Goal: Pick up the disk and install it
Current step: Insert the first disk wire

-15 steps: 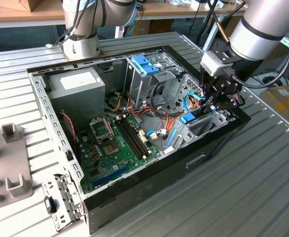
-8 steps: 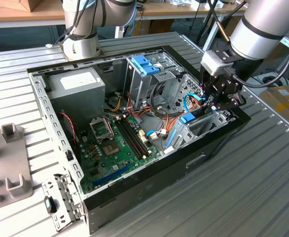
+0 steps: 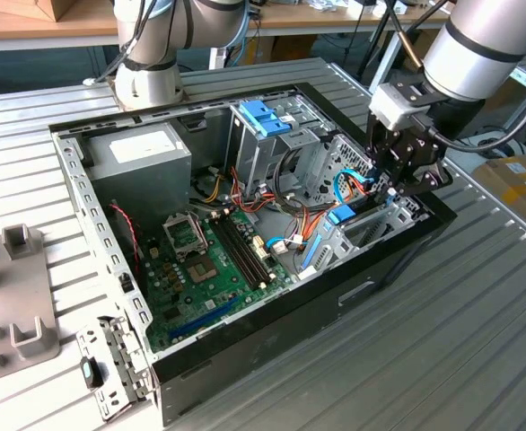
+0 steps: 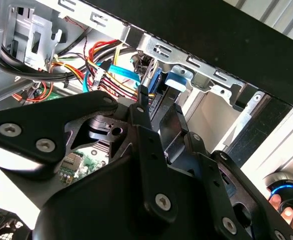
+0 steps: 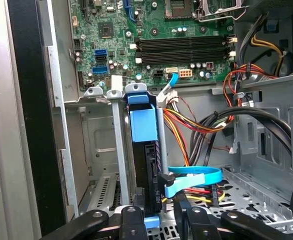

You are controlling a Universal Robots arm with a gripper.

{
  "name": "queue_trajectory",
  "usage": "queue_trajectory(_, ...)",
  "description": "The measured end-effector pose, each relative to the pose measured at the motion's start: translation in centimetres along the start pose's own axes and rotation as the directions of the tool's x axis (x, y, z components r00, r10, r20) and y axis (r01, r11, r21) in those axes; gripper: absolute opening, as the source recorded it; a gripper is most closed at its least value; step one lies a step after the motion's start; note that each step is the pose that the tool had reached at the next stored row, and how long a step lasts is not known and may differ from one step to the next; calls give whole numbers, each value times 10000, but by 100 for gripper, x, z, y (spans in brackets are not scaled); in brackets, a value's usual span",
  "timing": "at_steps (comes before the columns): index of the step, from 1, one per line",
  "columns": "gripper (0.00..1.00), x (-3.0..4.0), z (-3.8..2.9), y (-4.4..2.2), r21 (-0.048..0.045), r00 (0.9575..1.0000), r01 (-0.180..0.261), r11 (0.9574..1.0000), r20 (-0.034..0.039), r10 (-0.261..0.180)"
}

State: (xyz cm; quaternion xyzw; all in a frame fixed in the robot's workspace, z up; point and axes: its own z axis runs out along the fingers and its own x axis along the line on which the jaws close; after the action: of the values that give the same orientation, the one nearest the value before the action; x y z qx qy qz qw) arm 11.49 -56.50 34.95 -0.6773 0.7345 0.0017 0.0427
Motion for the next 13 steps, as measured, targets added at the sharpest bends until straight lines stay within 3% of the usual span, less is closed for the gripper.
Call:
queue_trajectory(7, 36, -10, -105, -6, 0, 10000, 0, 10000, 0, 0)
queue_trajectory(13, 36, -14, -141, -8, 0, 10000, 1, 10000, 3, -1)
